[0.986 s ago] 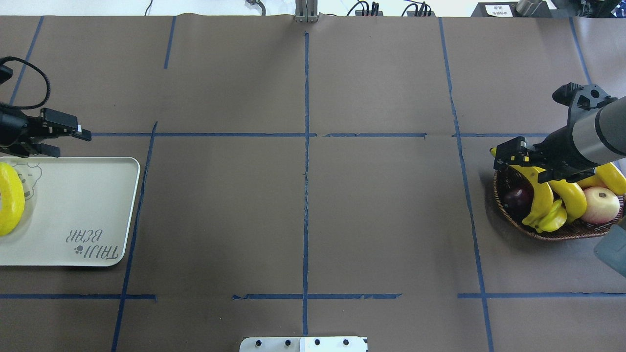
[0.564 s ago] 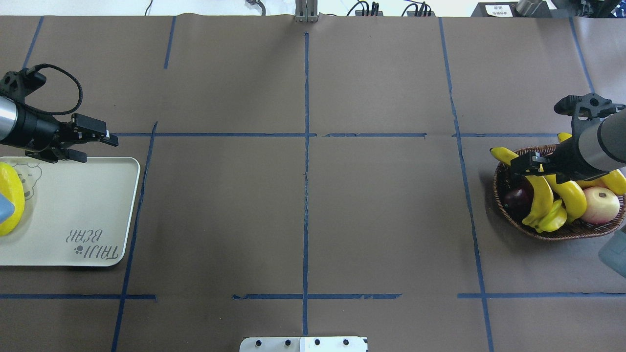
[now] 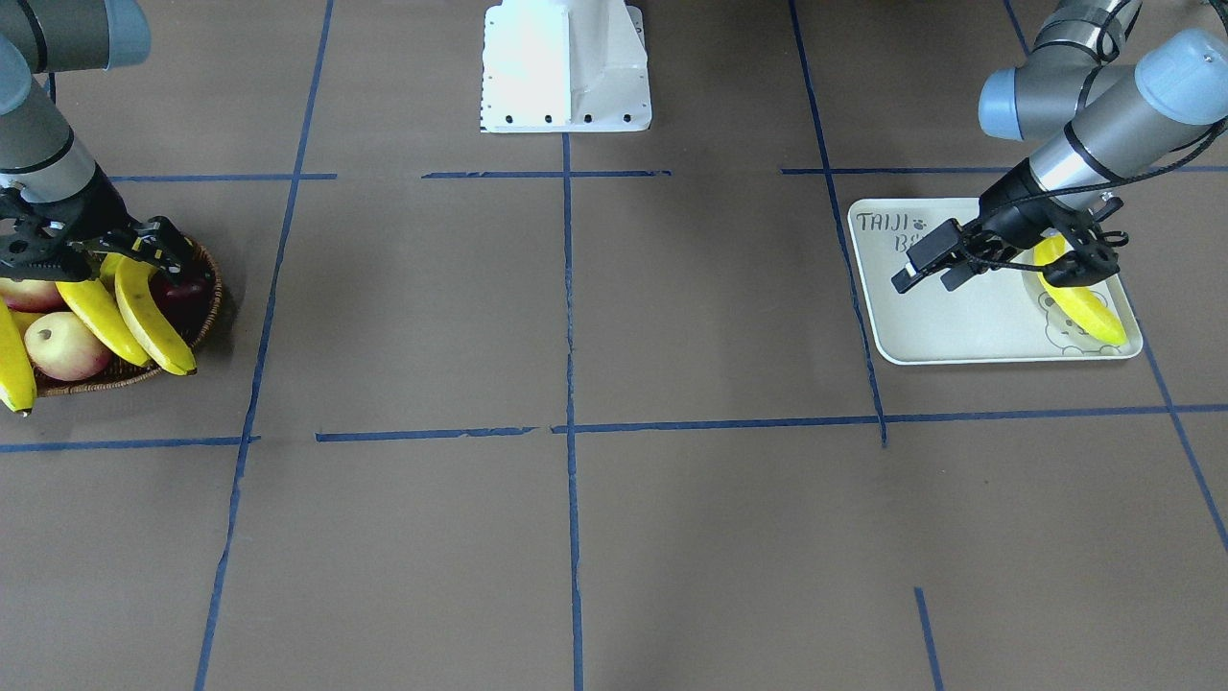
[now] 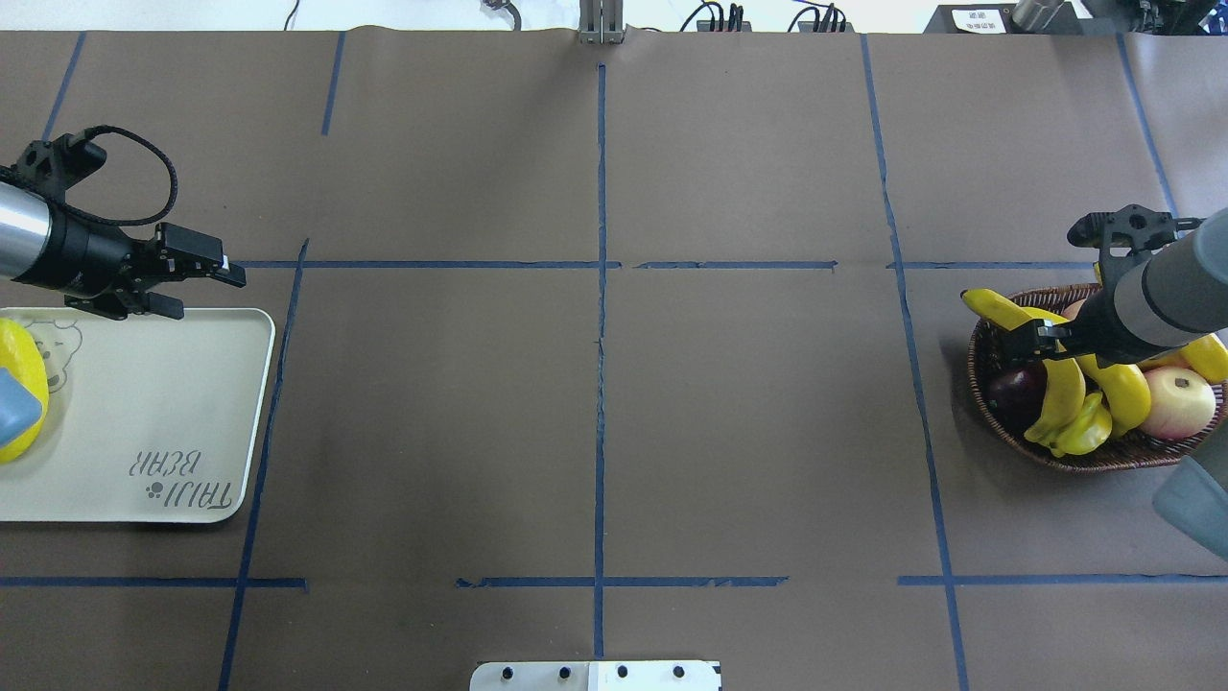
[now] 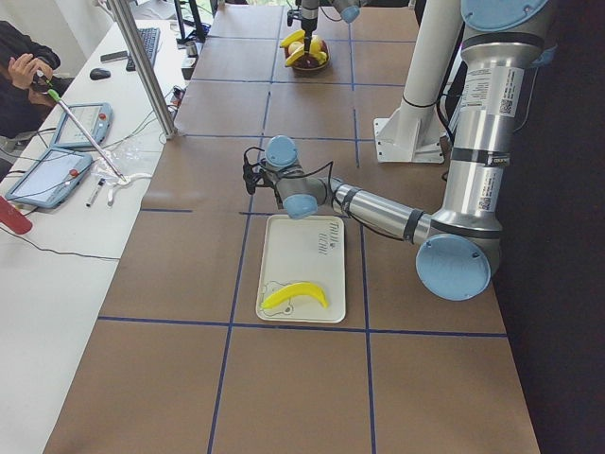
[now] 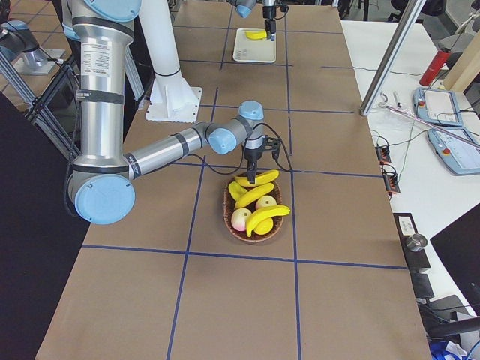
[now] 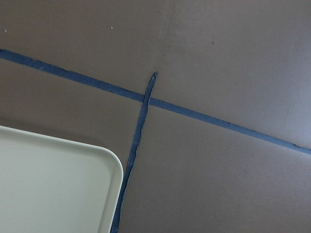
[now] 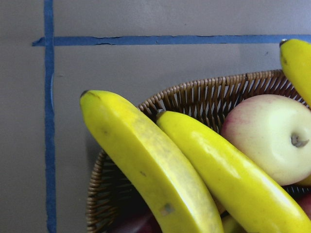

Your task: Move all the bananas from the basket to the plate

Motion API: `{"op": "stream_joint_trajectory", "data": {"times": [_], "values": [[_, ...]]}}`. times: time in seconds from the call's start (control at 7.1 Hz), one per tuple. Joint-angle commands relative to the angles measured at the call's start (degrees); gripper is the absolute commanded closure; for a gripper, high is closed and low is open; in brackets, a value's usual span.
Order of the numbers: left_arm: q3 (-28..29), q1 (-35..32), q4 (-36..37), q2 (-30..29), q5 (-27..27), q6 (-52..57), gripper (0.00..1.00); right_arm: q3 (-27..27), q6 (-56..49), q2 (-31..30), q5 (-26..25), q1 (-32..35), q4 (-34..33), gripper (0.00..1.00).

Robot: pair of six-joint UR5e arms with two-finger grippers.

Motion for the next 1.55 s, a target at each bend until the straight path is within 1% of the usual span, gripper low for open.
{"op": "stream_joint_trajectory", "data": {"times": [0.0, 0.14, 0.28, 0.42, 0.56, 0.7, 0.85, 0.99, 1.13, 1.27, 1.41], "values": [[0.0, 0.01, 0.0, -0.19, 0.0, -0.31, 0.0, -0.48, -0.15, -0.35, -0.33, -1.4, -0.38, 0.0], [0.09, 0.01, 0.0, -0.28, -0.08, -0.31, 0.0, -0.48, -0.15, -0.35, -0.15, -1.93, -0.38, 0.07], [0.18, 0.01, 0.0, -0.36, -0.08, -0.31, 0.0, -0.48, -0.24, -0.52, 0.02, -1.85, -0.46, 0.19], [0.44, 0.01, 0.0, -0.8, -0.08, -0.4, 0.0, -0.48, -1.46, -1.31, 0.11, -1.85, -0.46, 0.23], [0.96, 0.01, 0.0, -1.5, -0.08, -0.4, 0.0, -0.57, -2.25, -2.1, 0.02, -1.76, -0.38, 0.23], [1.05, 0.1, 0.0, -1.68, -0.08, -0.4, 0.0, -0.49, -2.7, -2.19, 0.2, -1.76, -0.46, 0.32], [1.14, 0.1, 0.0, -1.68, -0.08, -0.4, 0.0, -0.22, -2.7, -2.11, 0.46, -1.76, -0.38, 0.59], [1.23, 0.1, 0.0, -1.68, -0.08, -0.4, 0.0, 0.3, -2.7, -2.11, 0.64, -1.59, -0.46, 0.83], [1.23, 0.1, 0.0, -1.68, -0.08, -0.4, 0.0, 1.18, -2.79, -2.28, 0.64, -1.15, -0.46, 0.97], [1.32, 0.45, 0.0, -1.68, -0.08, -0.4, 0.0, 2.93, -2.88, -2.89, 0.73, -0.36, -1.86, 0.98], [1.32, 0.89, 0.0, -1.77, 0.0, -0.49, 0.0, 7.03, -3.57, -3.07, 0.73, 0.0, -6.4, 0.99]]}}
